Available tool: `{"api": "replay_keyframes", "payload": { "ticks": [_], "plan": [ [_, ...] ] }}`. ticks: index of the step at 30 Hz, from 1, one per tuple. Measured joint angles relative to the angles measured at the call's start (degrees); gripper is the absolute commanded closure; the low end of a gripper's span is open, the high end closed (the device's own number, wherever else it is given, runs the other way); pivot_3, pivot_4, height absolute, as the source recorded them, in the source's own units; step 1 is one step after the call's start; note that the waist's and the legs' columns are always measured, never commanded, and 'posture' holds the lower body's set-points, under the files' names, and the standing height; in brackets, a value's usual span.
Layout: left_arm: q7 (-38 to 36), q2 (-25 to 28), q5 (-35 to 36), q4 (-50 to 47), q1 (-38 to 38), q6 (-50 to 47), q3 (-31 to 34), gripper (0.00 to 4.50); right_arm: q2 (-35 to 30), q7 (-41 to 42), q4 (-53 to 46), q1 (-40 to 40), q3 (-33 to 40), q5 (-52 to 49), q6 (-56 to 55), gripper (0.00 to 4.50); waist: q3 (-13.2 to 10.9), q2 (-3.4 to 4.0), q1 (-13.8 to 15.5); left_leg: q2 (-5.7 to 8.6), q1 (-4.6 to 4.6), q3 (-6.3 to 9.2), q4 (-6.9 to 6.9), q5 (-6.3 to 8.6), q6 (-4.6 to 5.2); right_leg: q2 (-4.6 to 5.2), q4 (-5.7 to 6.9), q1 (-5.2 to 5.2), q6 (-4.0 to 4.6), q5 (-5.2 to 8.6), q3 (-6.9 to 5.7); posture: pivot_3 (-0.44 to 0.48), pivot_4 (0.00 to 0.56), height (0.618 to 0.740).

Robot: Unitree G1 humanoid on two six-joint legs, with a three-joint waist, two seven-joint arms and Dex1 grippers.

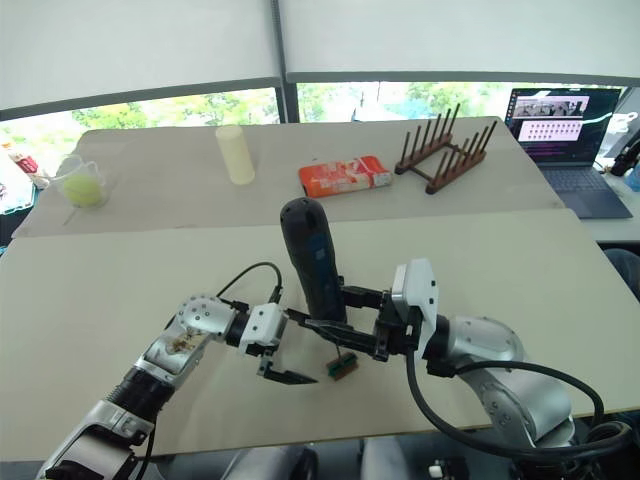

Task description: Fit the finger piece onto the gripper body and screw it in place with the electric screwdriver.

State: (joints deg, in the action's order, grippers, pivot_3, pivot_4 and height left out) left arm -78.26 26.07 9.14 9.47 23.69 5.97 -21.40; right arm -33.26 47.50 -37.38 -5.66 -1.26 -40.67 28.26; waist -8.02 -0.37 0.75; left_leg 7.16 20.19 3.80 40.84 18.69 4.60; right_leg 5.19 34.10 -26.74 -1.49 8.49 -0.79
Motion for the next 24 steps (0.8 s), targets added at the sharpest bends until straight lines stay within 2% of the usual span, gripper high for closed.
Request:
{"api": "replay_keyframes", "payload": {
  "ticks": [24],
  "plan": [
    [0.0,0.0,0.0,0.0,0.0,0.0,0.0,0.00,-0.1,0.2,0.9,-0.7,0.0,-0.1,0.0,2.61,0.0,0.00,0.0,0.00,0.00,0.00,0.00,0.00,0.00,0.00,0.00,0.00,0.00,0.00,0.00,0.000,0.150,0.740]
  ]
}}
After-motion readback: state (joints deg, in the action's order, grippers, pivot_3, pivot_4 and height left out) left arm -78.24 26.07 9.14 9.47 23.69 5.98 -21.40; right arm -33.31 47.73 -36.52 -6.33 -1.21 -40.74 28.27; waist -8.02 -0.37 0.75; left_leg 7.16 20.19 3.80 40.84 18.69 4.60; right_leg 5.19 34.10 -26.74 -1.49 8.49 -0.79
